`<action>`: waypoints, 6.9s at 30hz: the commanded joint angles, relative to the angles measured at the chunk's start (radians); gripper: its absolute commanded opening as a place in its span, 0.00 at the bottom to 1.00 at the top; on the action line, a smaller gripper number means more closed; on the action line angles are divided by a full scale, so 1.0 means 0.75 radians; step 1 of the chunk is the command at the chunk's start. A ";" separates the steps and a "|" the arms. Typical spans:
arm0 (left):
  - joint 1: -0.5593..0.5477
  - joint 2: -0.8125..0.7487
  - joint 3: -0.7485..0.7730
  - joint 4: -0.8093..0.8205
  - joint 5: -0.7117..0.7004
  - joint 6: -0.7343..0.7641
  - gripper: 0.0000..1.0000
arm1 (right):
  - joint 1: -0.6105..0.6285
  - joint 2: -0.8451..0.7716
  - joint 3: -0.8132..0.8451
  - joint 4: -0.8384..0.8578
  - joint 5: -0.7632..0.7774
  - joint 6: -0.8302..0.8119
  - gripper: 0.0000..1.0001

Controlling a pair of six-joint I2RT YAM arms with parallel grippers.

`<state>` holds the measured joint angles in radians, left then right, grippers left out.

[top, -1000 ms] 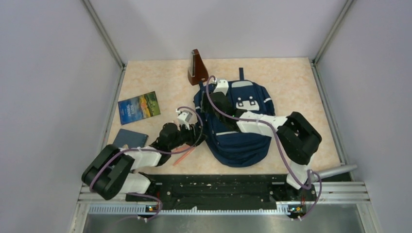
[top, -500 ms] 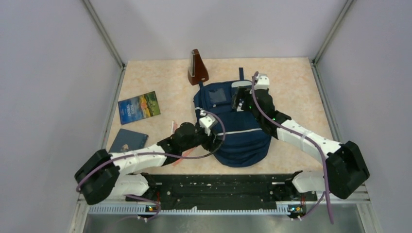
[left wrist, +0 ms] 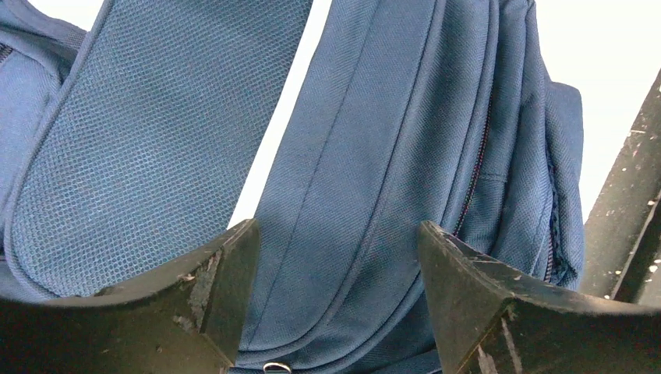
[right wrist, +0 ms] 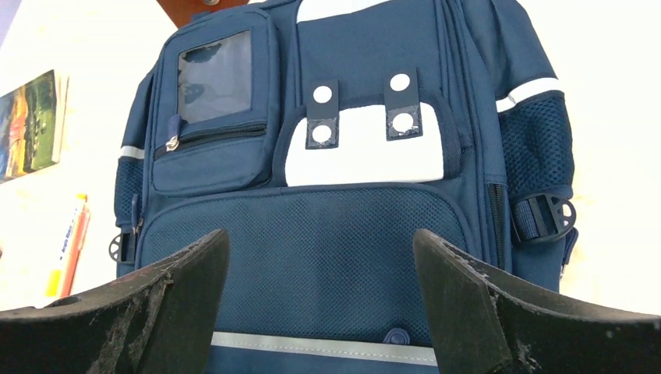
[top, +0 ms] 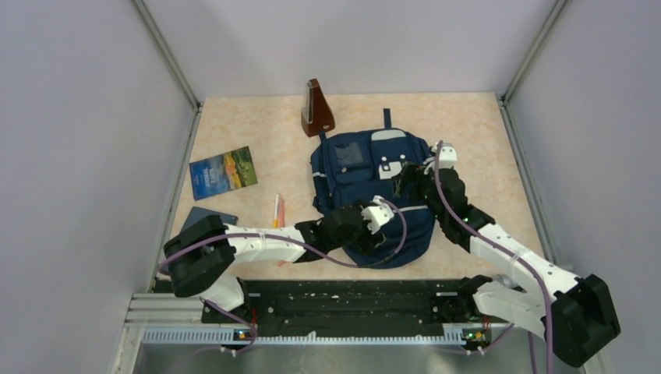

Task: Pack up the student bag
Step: Unzip the student bag at the center of the board, then pick up the book from the center of the board.

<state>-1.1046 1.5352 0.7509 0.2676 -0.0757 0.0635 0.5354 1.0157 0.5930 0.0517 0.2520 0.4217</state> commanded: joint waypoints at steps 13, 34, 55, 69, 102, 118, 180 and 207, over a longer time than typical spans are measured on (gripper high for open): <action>-0.133 0.049 0.084 -0.076 -0.083 0.133 0.82 | -0.040 -0.097 -0.022 0.004 -0.046 0.010 0.87; -0.192 0.082 0.064 0.003 -0.635 0.125 0.67 | -0.051 -0.063 -0.027 0.031 -0.081 0.034 0.85; -0.083 -0.153 0.093 0.261 -0.812 0.260 0.00 | -0.049 -0.444 -0.216 0.059 -0.346 -0.154 0.81; 0.163 -0.240 0.310 -0.117 -0.483 0.164 0.00 | 0.143 -0.438 -0.279 0.308 -0.237 -0.469 0.80; 0.313 -0.327 0.380 -0.291 -0.285 0.119 0.00 | 0.213 0.076 0.052 0.425 0.021 -0.853 0.74; 0.707 -0.423 0.368 -0.537 -0.059 -0.280 0.73 | 0.102 0.149 0.391 0.093 0.325 -0.579 0.00; 1.401 0.872 1.324 -0.998 -0.701 -0.055 0.75 | 0.083 0.054 0.255 0.086 0.006 -0.283 0.00; 1.411 0.699 1.111 -0.908 -0.657 -0.097 0.76 | 0.082 0.097 0.255 0.100 -0.030 -0.263 0.00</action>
<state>-0.0578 2.0830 1.5867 -0.4427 -0.5728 0.0002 0.6052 1.0912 0.7654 0.0402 0.2600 0.1696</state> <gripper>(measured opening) 0.755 0.063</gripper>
